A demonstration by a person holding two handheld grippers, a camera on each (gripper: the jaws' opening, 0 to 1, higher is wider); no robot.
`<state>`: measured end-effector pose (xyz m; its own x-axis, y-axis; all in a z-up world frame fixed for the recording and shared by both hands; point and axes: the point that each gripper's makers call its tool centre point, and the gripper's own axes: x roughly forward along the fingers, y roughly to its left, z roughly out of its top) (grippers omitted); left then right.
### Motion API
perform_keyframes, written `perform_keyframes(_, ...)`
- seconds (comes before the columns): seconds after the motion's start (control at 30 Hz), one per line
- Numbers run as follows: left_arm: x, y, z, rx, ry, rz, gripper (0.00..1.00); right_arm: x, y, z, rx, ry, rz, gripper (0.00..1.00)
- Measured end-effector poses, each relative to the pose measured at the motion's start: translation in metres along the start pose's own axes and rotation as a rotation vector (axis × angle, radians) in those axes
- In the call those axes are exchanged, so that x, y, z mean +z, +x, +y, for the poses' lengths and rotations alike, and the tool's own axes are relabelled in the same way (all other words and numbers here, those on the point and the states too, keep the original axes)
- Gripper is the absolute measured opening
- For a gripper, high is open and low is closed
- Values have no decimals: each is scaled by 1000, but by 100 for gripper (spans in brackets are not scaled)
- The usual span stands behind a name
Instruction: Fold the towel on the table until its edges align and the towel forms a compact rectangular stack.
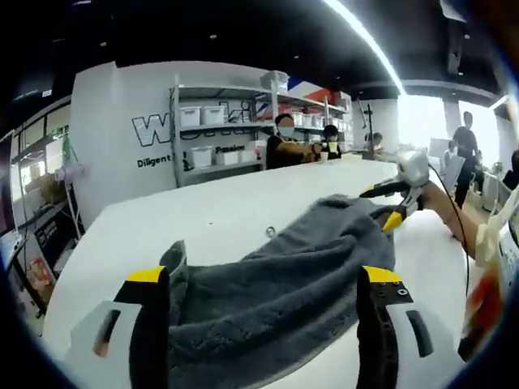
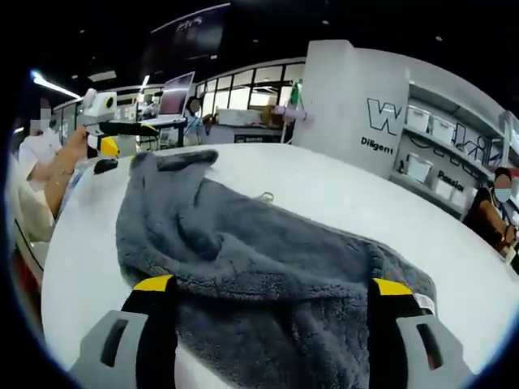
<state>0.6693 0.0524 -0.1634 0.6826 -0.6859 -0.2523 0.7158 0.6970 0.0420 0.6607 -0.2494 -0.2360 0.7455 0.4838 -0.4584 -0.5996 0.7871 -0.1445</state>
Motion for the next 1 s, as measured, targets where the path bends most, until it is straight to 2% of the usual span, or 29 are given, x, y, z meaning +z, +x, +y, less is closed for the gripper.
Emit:
perform_keyframes(0.1,7,9,-12,-62,-28,-31,99,-1,0,1,3,-8,9,99)
perform_keyframes(0.37,9,39,-18,-114,-4,-1,99,-3,1,-1,-6,-9,16,99)
perform_keyframes(0.47,10,52,-20,-140,-14,-17,99,-4,2,-1,-4,-6,20,99)
perform_keyframes(0.53,4,58,-23,-156,-27,-19,99,-6,2,-1,-3,-6,27,99)
perform_keyframes(0.73,-18,57,-33,-225,-41,7,99,-8,5,1,2,-20,44,99)
perform_keyframes(1.0,-10,49,-35,-242,-78,-60,99,-14,9,5,12,-33,71,99)
